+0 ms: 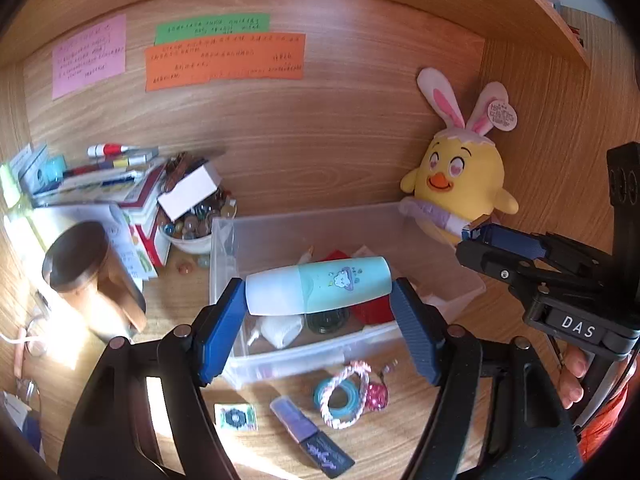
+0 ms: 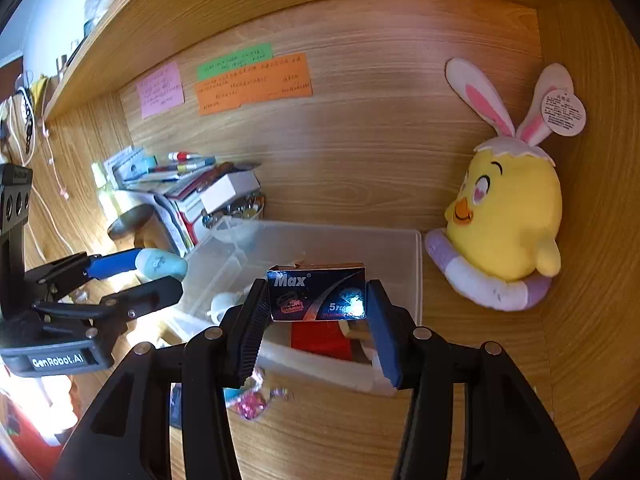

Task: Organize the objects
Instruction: 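Carry the bottle and card pack into the clear box and open both tools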

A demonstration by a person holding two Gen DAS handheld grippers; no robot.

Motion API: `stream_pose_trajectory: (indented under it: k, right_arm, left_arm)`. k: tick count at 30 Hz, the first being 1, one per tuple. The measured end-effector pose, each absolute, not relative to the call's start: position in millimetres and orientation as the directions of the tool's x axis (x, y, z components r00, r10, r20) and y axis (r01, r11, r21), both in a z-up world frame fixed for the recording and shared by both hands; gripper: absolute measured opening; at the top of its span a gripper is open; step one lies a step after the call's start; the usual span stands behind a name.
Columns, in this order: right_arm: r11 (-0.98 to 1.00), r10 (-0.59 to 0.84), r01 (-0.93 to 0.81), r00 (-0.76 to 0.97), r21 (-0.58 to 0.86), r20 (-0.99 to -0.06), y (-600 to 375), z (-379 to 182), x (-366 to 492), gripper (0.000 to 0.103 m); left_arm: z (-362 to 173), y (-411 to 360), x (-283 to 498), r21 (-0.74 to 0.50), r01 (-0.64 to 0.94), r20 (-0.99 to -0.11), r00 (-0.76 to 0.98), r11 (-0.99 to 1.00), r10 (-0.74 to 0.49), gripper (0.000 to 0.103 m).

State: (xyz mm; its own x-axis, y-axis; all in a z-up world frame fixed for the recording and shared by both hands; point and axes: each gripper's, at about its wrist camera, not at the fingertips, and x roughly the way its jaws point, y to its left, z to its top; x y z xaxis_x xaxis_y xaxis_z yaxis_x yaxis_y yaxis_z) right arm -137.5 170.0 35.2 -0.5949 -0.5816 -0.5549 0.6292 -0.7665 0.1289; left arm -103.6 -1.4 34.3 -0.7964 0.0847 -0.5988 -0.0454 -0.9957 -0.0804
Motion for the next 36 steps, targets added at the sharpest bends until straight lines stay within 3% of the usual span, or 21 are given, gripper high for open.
stream_pose_trajectory:
  k: [10, 36]
  right_arm:
    - [-0.785, -0.553, 0.612, -0.62, 0.097, -0.556, 155.8, 39.5, -158.7, 0.045]
    - [-0.766, -0.476, 0.642, -0.52, 0.044, -0.709, 113.7, -31.4, -184.9, 0.045]
  left_arm:
    - [40.5, -4.5, -131.1, -0.086, -0.039, -0.601, -0.795, -0.996, 0.083, 0.073]
    - [-25.9, -28.5, -179.7, -0.15, 0.023, -0.739, -0.667, -0.988, 0.096, 0.073]
